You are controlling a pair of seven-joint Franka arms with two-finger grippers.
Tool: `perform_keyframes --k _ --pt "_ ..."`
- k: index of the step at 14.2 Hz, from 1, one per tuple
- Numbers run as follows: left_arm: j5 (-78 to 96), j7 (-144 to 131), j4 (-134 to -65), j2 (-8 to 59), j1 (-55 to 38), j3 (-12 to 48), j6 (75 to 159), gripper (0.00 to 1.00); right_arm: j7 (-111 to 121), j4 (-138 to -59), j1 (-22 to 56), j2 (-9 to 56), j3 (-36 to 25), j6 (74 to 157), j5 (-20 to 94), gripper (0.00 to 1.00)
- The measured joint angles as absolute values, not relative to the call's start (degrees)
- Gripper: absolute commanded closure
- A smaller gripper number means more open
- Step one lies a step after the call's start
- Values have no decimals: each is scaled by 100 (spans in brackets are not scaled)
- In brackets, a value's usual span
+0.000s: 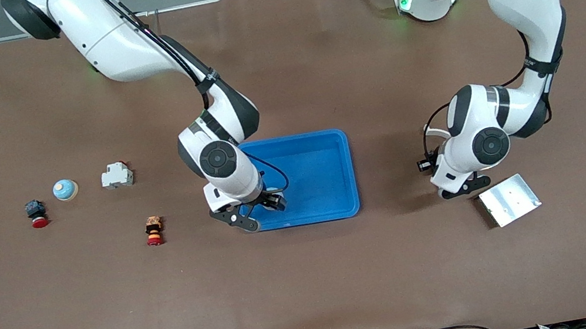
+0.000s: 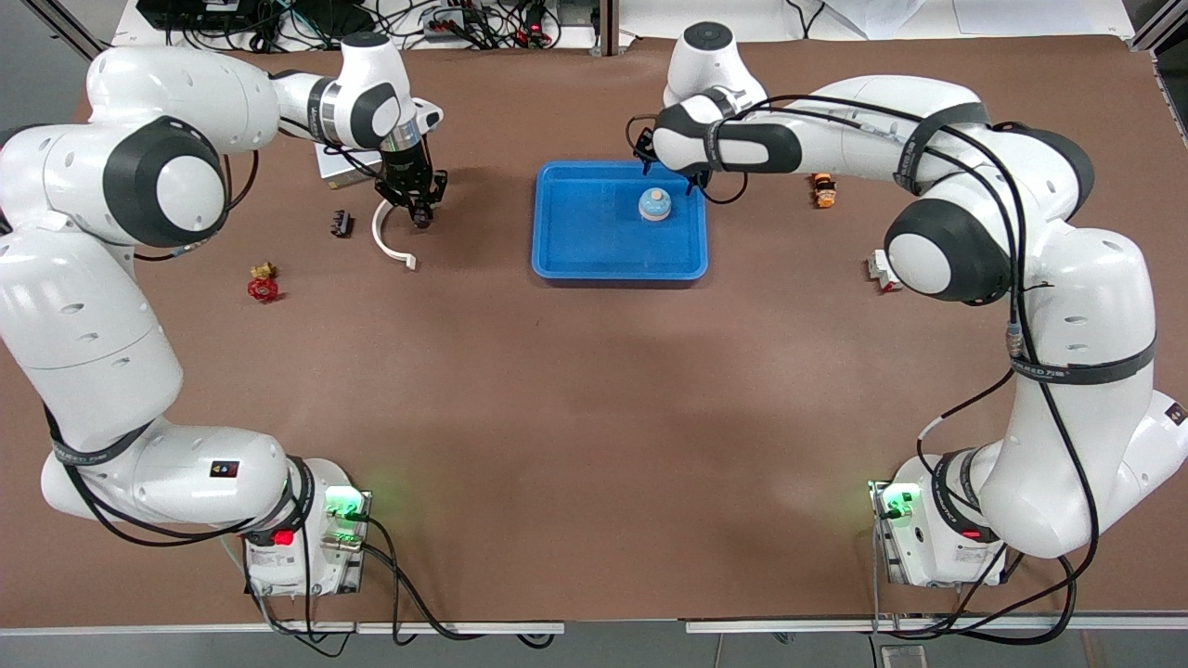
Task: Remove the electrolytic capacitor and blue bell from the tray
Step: 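Grasp the second bell with the right gripper while the left gripper lowers the capacitor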
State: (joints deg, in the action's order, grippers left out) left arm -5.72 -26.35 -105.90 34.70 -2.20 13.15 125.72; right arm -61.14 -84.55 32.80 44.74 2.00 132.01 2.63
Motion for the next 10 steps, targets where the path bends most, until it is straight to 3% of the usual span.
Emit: perform_keyframes --k 10 --pt "-573 -2635 -10586 3571 -234 1316 12691 89 -6179 -8453 3421 4735 185 13494 261 0"
